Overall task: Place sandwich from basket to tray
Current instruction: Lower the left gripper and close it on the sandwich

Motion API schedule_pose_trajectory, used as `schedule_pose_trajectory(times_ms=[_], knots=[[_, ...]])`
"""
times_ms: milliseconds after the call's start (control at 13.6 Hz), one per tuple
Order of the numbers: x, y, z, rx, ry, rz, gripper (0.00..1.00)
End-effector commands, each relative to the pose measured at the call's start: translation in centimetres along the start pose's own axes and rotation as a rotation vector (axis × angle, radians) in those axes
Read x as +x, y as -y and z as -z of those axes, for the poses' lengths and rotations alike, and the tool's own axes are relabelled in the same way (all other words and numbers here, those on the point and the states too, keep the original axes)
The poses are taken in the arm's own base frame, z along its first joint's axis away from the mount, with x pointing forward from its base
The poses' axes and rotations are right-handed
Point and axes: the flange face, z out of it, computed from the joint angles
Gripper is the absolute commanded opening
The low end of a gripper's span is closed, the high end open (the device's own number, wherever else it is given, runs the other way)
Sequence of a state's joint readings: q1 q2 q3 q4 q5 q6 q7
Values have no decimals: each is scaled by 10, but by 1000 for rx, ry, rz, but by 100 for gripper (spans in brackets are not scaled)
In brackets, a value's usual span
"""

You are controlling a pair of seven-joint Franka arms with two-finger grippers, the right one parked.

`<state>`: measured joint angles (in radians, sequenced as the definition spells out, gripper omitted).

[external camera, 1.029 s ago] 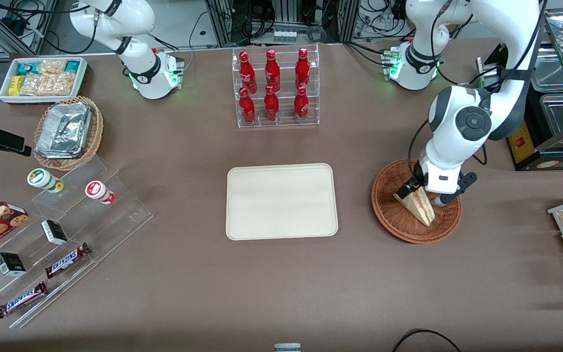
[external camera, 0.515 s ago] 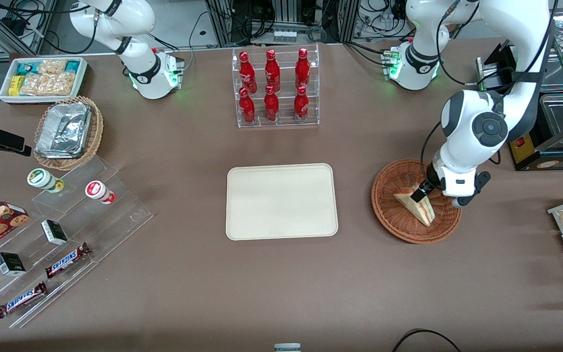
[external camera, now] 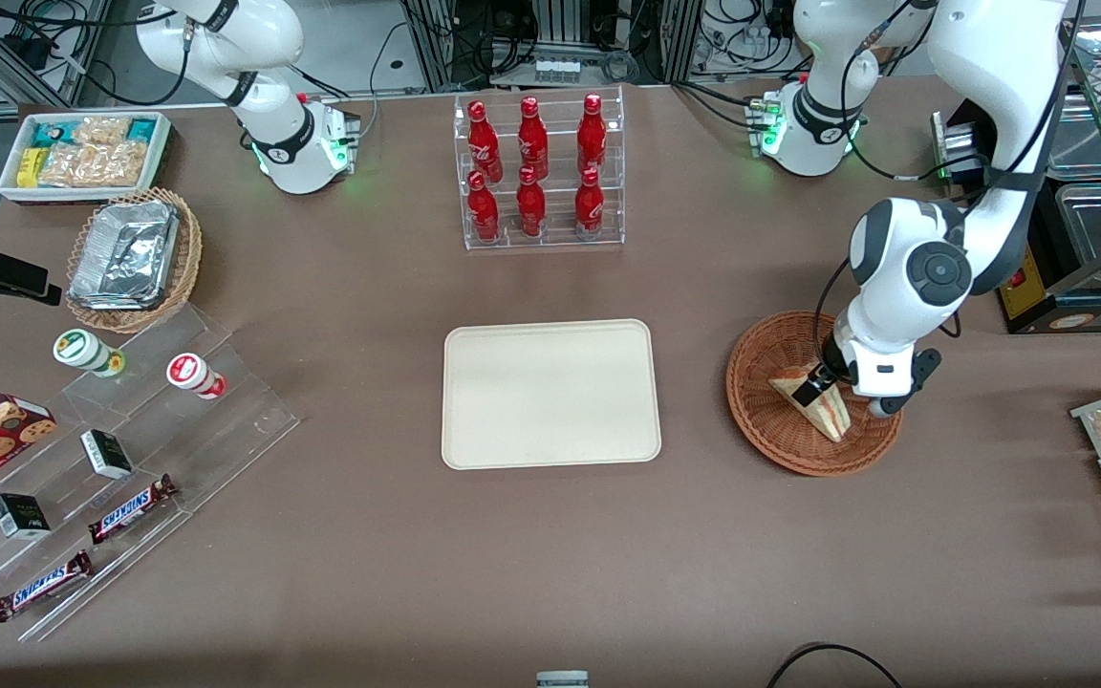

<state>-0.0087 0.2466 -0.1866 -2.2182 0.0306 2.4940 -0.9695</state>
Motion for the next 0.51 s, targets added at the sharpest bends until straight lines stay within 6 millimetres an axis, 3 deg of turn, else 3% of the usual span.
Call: schedule_pose_trajectory(times_ms=[0, 74, 147, 221, 294, 368, 441], knots=[[-1, -1, -15, -17, 2, 53, 100], [-2, -1, -16, -16, 4, 59, 100], [-2, -1, -16, -16, 4, 59, 93], [-2, -1, -16, -15, 4, 65, 62], [-2, -1, -16, -13, 5, 68, 25], [-5, -1, -16, -7, 7, 61, 0], [-9, -2, -17, -2, 7, 42, 0]])
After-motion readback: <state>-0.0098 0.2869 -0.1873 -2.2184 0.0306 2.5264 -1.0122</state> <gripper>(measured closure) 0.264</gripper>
